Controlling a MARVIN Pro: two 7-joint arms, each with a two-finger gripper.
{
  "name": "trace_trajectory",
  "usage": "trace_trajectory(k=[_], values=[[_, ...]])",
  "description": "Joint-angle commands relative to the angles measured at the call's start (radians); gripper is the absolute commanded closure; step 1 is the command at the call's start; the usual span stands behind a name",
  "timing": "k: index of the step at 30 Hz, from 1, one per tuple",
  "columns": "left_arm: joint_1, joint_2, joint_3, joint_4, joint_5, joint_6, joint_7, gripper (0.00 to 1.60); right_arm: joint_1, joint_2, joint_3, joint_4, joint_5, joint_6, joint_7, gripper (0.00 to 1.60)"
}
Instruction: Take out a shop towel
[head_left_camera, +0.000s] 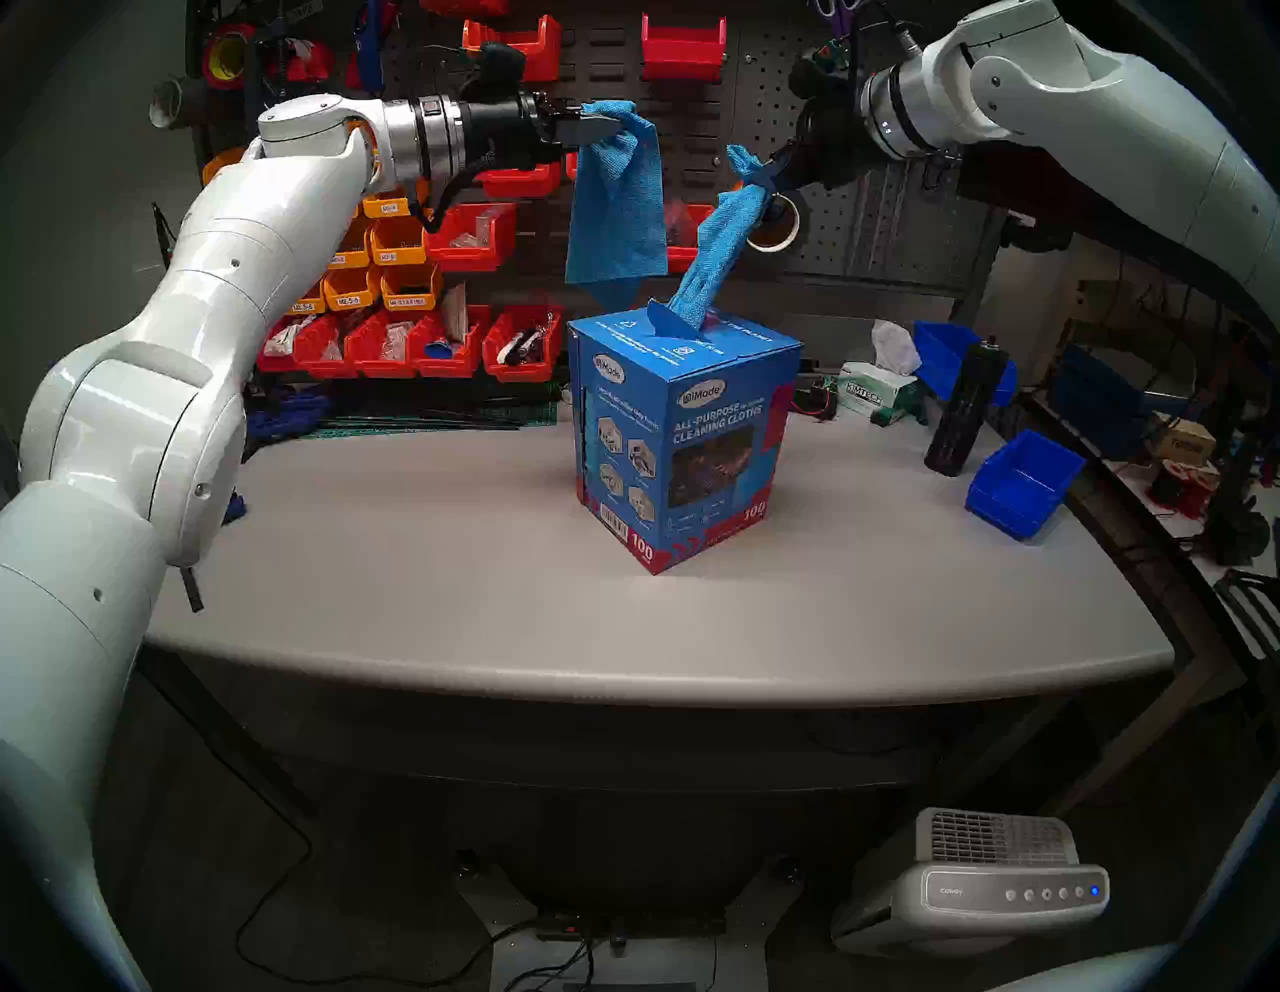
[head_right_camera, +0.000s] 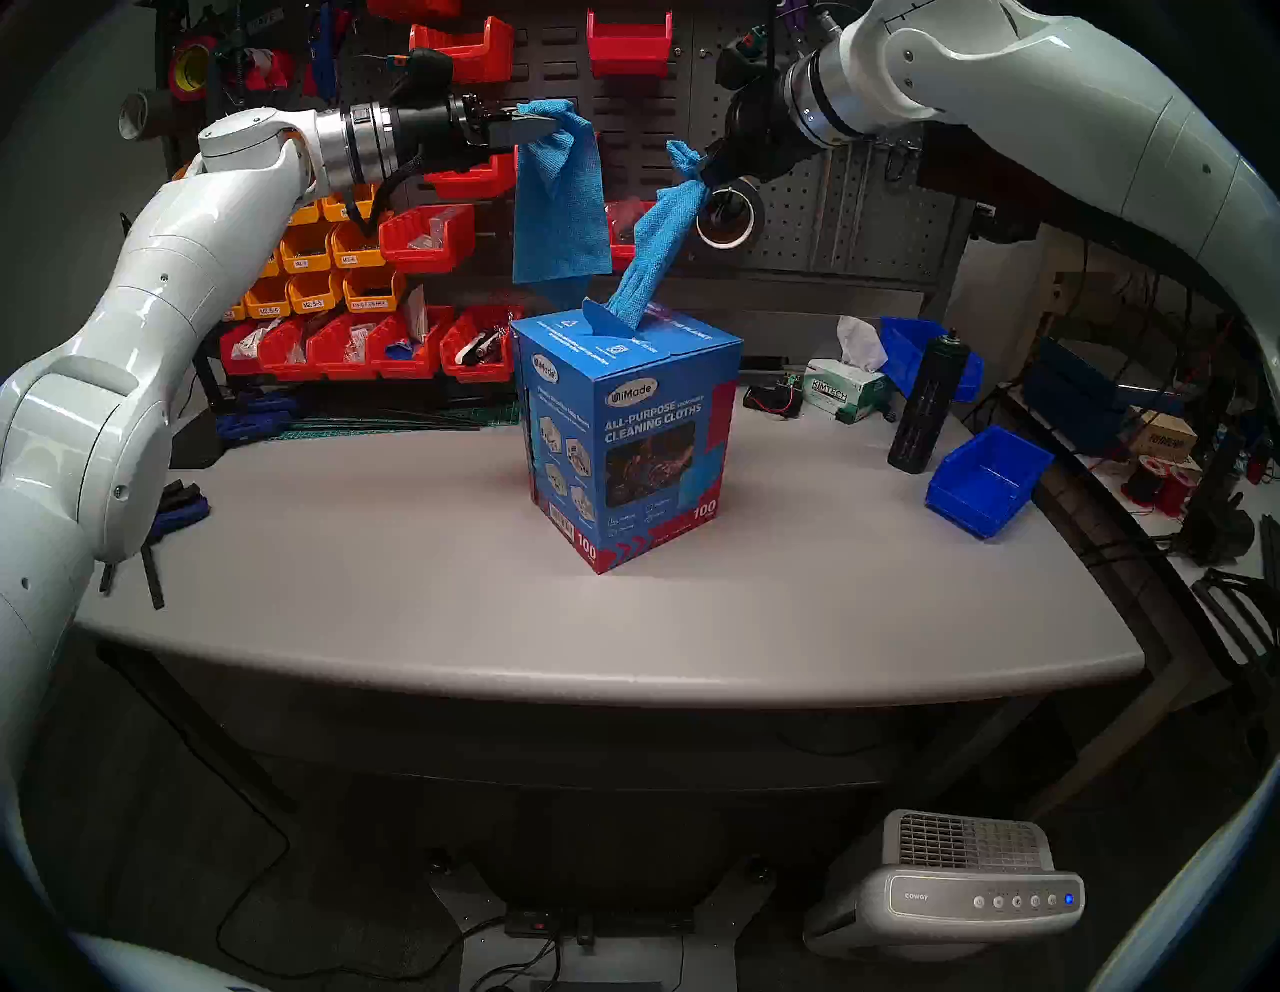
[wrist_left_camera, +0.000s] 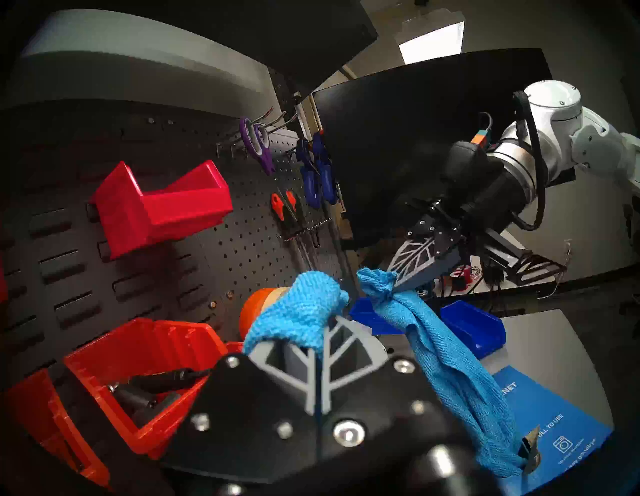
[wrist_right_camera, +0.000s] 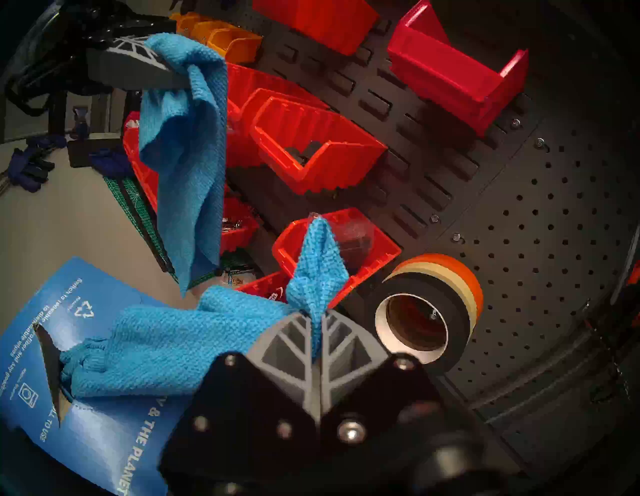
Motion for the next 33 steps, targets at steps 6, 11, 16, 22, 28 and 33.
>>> trace_trajectory(k=[6,11,16,22,28,33], values=[[-0.054,-0.002,-0.020,-0.010,-0.011,0.000,-0.003,1.60,0.038,-0.006,0.037,-0.002,0.010,-0.014,-0.027,0.00],[-0.054,-0.002,-0.020,-0.010,-0.011,0.000,-0.003,1.60,0.039,-0.007,0.037,-0.004,0.014,-0.011,-0.031,0.00],[-0.054,-0.002,-0.020,-0.010,-0.011,0.000,-0.003,1.60,0.039,-0.009,0.036,-0.005,0.018,-0.009,-0.036,0.00],[-0.054,-0.002,-0.020,-0.010,-0.011,0.000,-0.003,1.60,0.041,-0.013,0.036,0.000,0.019,-0.010,-0.041,0.00],[-0.054,-0.002,-0.020,-0.010,-0.011,0.000,-0.003,1.60,0.046,-0.015,0.032,0.008,0.014,-0.005,-0.043,0.00],[-0.054,-0.002,-0.020,-0.010,-0.011,0.000,-0.003,1.60,0.058,0.000,0.013,0.009,0.003,0.040,-0.059,0.00]])
